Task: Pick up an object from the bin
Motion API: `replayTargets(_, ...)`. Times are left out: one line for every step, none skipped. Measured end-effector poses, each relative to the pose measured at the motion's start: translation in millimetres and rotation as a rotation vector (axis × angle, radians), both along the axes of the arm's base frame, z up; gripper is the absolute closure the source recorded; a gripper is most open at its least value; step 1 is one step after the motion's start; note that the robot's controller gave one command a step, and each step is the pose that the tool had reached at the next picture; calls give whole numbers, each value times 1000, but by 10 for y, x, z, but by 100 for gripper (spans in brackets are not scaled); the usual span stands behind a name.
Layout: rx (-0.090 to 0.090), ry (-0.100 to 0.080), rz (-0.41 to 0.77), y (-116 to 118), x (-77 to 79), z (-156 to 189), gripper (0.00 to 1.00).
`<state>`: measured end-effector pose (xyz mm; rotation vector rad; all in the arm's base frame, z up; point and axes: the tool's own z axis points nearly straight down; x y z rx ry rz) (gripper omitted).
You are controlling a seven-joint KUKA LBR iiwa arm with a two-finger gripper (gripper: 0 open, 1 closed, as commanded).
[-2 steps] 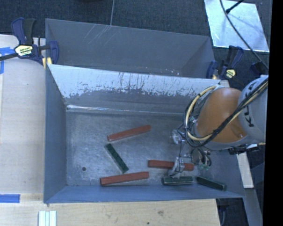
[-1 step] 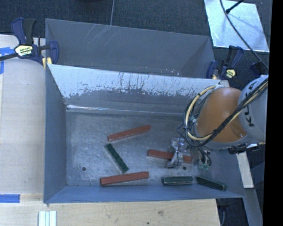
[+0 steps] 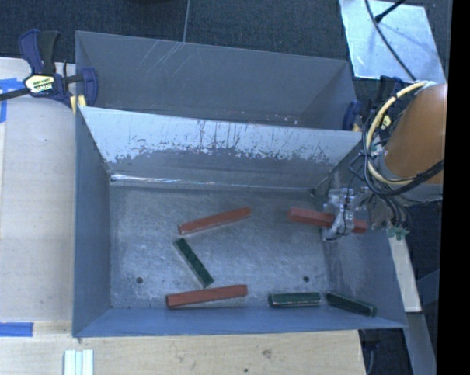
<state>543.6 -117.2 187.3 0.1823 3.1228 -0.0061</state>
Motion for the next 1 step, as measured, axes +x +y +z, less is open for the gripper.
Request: replayTargets(3,3,7,348,-135,565,100)
